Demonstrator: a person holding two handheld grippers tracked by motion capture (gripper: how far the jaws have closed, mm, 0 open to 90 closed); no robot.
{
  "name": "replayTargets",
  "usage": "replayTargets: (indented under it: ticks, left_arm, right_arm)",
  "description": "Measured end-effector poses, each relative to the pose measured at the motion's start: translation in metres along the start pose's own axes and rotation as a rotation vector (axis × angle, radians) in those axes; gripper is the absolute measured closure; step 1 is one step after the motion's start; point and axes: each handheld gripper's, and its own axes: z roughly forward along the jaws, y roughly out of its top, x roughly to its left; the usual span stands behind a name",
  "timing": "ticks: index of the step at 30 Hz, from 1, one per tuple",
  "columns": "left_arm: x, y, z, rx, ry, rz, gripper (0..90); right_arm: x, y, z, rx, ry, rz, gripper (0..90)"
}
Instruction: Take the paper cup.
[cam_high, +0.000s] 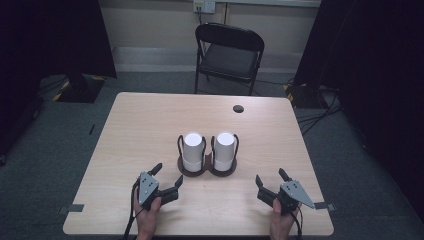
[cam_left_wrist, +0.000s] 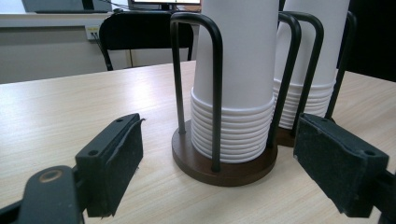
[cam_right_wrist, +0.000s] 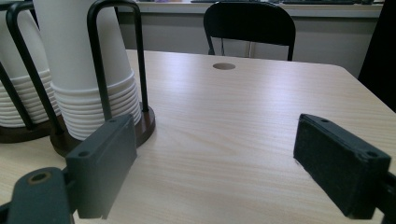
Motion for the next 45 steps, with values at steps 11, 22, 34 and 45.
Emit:
replayTargets:
  ticks: [11, 22, 34, 45]
  left_arm:
    - [0.000, 0.000, -0.001, -0.009, 0.012, -0.004, 15.8]
    - [0.000, -0.001, -0.002, -0.016, 0.013, 0.004, 15.8]
    - [0.000, -0.001, -0.002, -0.023, 0.012, 0.000, 15.8]
    - [0.000, -0.001, -0.002, -0.026, 0.009, -0.003, 15.8]
  right_arm:
    - [0.000, 0.000, 0.000, 0.008, 0.014, -0.003, 13.7]
    - [0.005, 0.002, 0.003, 0.054, 0.047, -0.011, 22.1]
    - [0.017, 0.006, 0.002, 0.037, 0.082, -0.006, 25.4]
    - [0.028, 0.016, 0.008, 0.044, 0.164, 0.007, 28.7]
